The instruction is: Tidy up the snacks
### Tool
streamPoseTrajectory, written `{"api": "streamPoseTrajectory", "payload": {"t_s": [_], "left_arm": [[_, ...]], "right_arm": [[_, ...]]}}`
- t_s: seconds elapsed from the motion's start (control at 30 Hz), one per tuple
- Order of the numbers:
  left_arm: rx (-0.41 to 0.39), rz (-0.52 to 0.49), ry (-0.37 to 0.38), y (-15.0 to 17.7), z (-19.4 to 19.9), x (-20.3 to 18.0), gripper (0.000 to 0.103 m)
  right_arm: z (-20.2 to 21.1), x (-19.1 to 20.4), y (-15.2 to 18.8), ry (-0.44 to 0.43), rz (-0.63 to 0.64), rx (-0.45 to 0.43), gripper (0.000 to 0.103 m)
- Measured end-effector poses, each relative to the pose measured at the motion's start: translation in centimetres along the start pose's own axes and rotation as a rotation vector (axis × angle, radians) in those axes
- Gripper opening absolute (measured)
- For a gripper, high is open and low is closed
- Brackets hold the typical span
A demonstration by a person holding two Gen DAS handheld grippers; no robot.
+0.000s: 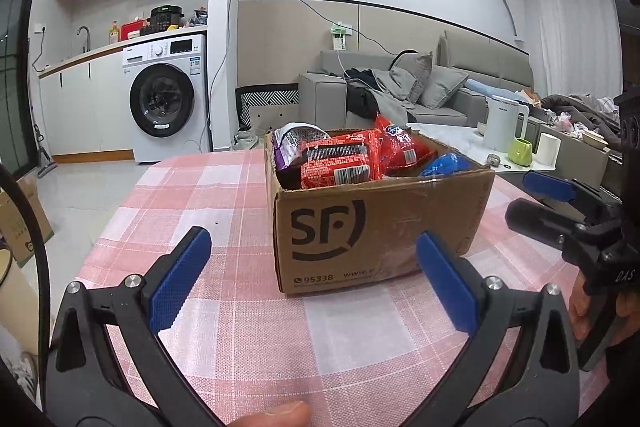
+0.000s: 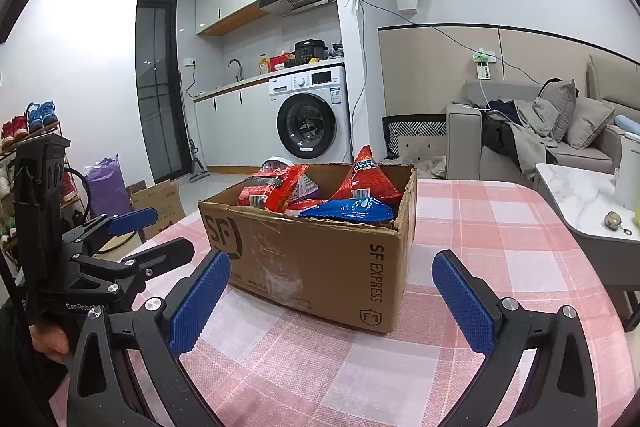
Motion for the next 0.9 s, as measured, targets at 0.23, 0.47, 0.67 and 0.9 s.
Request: {"api": "streamPoseTrajectory", "payload": {"t_s": [0.23, 0.47, 0.67, 0.9], "left_arm": [[0.002, -0.003, 0.002, 0.10, -0.06, -0.10, 0.103], [-0.001, -0.006, 0.003, 0.10, -0.06, -0.22, 0.103], [-0.001, -0.007, 0.005, 0.12, -0.01, -0.22, 0.103], [-0.002, -0.006, 0.005, 0.20, 0.02, -0.33, 0.103]], "right_arm": [[0.06, 0.00, -0.02, -0.002, -0.005, -0.003, 0.103], [0.04, -0.02, 0.00, -0.002, -0.005, -0.002, 0.103], [-0.01, 0.05, -0.05, -0.002, -0.006, -0.001, 0.103], [0.00, 0.04, -0.05, -0.002, -0.006, -0.002, 0.103]]}}
Point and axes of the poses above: each gripper's, at about its wrist camera, not at the fingertips, and z roughly against the way its jaws point, x to its left, y to its underside, the point moved 5 cm from there along -z, roughly the way its jaws point, and after that the axes turned 9 degrees about z, right-handed, at the moved point
